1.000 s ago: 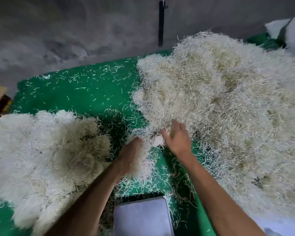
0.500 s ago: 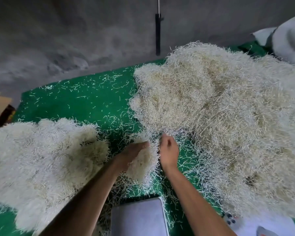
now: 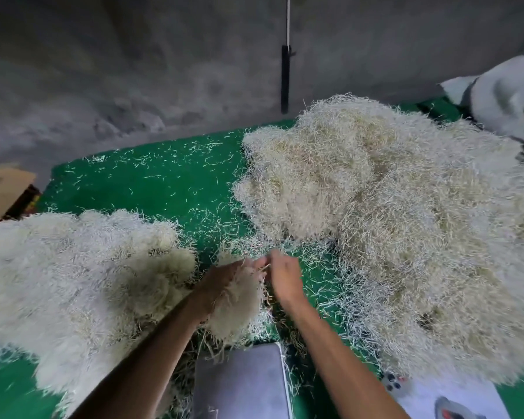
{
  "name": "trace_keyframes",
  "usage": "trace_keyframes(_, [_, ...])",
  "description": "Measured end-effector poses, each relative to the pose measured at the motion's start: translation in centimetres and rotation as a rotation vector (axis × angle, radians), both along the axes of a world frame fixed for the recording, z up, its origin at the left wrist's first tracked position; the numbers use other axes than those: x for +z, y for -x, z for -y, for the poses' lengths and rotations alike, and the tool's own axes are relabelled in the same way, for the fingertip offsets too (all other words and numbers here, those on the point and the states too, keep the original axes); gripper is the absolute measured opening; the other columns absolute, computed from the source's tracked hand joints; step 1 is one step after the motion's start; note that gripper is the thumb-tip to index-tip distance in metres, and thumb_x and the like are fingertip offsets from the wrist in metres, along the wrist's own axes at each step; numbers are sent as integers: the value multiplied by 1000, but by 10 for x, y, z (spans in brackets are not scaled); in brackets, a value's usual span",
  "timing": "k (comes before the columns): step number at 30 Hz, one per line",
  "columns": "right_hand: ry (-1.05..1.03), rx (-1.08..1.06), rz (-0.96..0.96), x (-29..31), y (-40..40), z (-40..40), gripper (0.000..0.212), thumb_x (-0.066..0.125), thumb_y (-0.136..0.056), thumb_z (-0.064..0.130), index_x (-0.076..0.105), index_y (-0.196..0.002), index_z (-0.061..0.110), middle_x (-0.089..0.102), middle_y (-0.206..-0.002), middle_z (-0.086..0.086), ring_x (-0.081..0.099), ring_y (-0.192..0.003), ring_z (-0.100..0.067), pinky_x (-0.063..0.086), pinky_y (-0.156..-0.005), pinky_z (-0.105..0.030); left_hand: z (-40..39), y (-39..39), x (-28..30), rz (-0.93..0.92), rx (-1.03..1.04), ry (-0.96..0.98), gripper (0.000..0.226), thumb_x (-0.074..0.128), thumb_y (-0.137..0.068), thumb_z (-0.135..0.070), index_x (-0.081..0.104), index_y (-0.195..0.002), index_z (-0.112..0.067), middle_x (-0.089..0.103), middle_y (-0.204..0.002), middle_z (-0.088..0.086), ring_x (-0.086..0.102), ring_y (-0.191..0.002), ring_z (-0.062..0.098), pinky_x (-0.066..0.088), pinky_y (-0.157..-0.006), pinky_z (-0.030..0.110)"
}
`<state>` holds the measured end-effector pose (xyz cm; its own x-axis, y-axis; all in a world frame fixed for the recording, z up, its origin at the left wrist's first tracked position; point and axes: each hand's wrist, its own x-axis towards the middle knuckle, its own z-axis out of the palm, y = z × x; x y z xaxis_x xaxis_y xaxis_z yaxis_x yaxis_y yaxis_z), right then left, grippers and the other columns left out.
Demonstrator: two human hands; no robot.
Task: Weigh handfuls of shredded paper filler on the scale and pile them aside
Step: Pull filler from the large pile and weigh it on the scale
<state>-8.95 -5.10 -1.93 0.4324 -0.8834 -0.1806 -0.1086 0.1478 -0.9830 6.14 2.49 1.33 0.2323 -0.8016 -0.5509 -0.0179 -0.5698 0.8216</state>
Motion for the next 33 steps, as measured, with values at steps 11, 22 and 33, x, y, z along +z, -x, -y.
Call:
trace_keyframes(11, [-3,215,-499,-41,-5,79,50,65,-99,25,51,-146,16,66,-123,-12,63,-60,-5,50,-51,-16,-1,-4,-7,25,388,-57,41,65,-97,-31,56,-121,2,64,-119,25,67,-105,41,59,-83,58])
trace_keyframes(22, [664,586,-1005,-86,-97,106,80,67,-97,20,22,-162,30,3,-171,-6,11,-157,-35,15,-127,-53,26,-3,-73,-3,447,-184,43,49,-106,-38,40,-137,-8,55,-110,3,51,-83,9,39,-54,12])
trace_keyframes(33, [474,644,-769,-99,6,22,12,58,-96,28,63,-92,17,65,-108,-4,66,-82,-15,61,-79,-34,68,5,-127,715,-18,-165,70,49,-99,-58,46,-144,-3,32,-161,12,29,-148,29,29,-121,47])
